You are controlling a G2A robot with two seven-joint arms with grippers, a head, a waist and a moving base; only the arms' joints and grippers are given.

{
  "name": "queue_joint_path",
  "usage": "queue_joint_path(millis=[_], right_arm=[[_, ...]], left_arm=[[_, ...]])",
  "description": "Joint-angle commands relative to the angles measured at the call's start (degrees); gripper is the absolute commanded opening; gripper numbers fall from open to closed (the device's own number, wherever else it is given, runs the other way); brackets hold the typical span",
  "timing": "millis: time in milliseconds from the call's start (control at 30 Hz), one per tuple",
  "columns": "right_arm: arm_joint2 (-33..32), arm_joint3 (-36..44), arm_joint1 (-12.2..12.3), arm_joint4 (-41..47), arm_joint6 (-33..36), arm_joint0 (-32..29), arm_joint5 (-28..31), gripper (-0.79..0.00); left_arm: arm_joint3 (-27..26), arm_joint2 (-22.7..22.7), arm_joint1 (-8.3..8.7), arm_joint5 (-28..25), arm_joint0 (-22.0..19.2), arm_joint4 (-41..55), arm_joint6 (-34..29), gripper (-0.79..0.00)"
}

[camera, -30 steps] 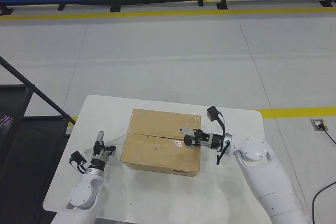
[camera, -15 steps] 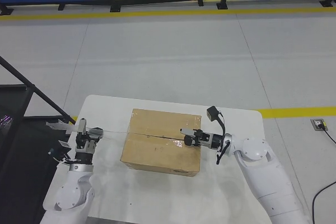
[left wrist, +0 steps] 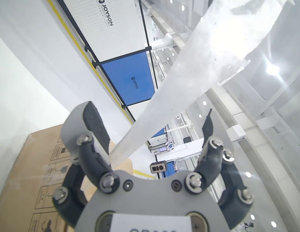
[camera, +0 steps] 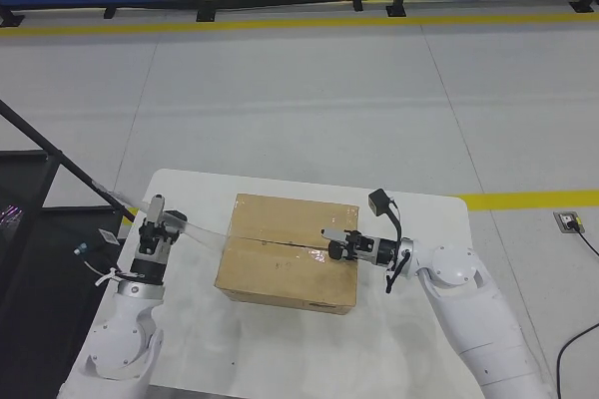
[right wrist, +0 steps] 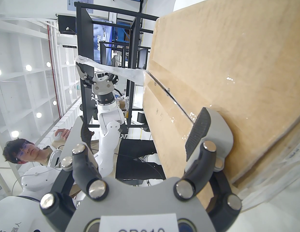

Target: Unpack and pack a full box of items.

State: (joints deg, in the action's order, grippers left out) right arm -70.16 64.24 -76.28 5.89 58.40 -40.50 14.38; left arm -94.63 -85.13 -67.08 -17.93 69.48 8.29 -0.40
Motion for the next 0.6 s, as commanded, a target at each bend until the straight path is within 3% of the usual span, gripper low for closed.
queue_joint_path(millis=[0, 233, 567], right_arm=[[-0.5, 1.8, 0.1, 0.3, -1.8, -1.2, 1.0, 0.000], [-3.9, 10.6, 1.2, 0.7, -5.8, -7.3, 6.3, 0.000], [-6.3, 16.9, 2.3, 0.8, -7.6, -12.9, 8.2, 0.000]], left_arm=[[-1.2, 0.5, -0.09, 0.5, 0.2, -1.5, 0.0, 0.000], [-4.2, 2.0, -0.47, 3.2, 0.0, -5.3, 0.6, 0.000], [-5.2, 4.6, -1.14, 4.9, -1.1, -7.7, 0.0, 0.000]])
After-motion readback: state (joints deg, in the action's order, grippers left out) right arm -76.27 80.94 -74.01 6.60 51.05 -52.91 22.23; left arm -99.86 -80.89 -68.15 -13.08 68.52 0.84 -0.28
